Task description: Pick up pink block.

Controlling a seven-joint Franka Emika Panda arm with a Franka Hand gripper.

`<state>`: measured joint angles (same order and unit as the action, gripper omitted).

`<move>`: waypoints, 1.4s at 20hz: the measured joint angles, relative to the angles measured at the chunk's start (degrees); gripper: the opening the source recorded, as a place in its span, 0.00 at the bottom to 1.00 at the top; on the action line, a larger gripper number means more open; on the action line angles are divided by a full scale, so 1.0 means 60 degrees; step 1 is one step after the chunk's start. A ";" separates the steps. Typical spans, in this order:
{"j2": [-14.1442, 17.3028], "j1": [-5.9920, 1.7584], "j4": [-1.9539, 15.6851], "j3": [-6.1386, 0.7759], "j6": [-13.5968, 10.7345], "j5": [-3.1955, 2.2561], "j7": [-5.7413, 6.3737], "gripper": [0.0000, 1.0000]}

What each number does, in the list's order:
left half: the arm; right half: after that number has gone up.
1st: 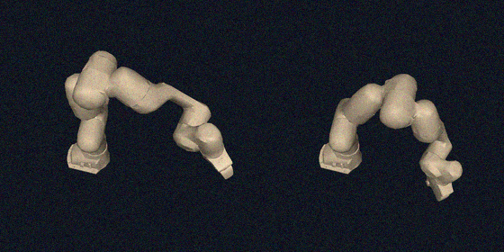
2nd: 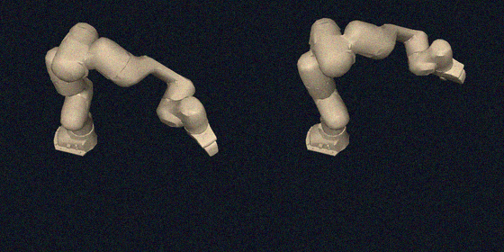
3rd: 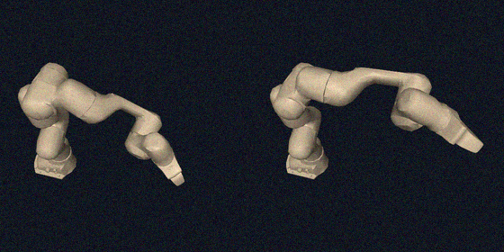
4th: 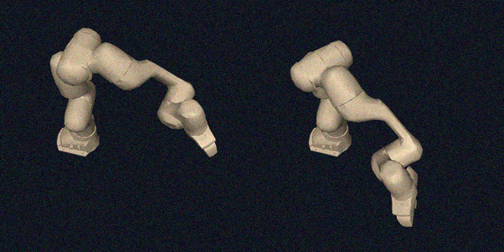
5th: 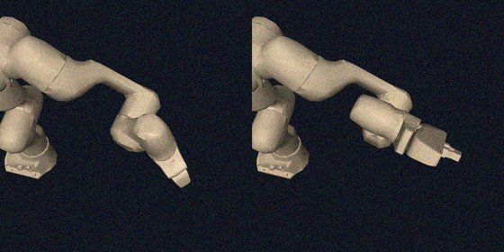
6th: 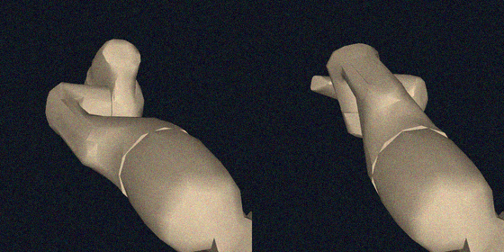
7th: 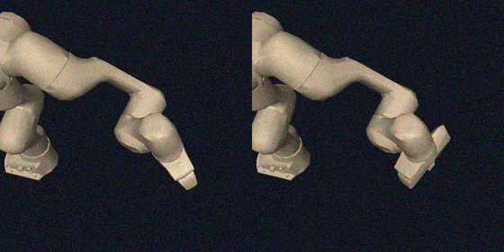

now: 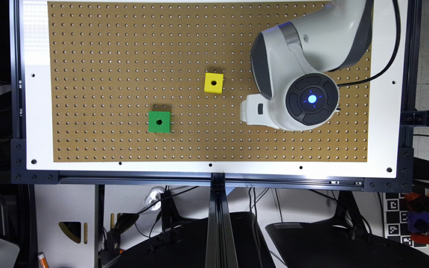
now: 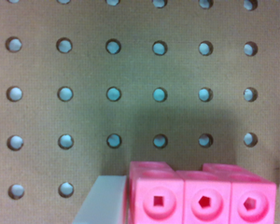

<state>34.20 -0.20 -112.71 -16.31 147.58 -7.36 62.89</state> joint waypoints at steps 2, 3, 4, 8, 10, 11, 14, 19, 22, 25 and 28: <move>0.0032 0.0045 0.0068 0.0035 0.0002 -0.0009 0.0023 0.00; 0.0032 0.0045 0.0068 0.0035 0.0002 -0.0009 0.0023 0.00; 0.0032 0.0045 0.0068 0.0035 0.0002 -0.0009 0.0024 0.00; 0.0032 0.0045 0.0068 0.0036 0.0000 -0.0009 0.0024 0.00; 0.0019 0.0050 0.0068 0.0072 -0.0057 -0.0011 0.0024 0.00; 0.0014 0.0050 0.0068 0.0082 -0.0076 -0.0011 0.0024 0.00; 0.0012 0.0050 0.0067 0.0088 -0.0085 -0.0011 0.0024 0.00; -0.0354 0.0048 0.0068 0.0088 -0.0400 -0.0010 0.0032 0.00; -0.0906 0.0051 0.0063 0.0048 -0.0995 0.0005 0.0066 0.00; -0.1168 0.0055 0.0066 0.0033 -0.1245 0.0006 0.0084 0.00; -0.1724 0.0054 0.0065 -0.0023 -0.1750 0.0043 0.0127 0.00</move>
<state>23.86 0.12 -112.31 -16.45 137.08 -7.10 63.65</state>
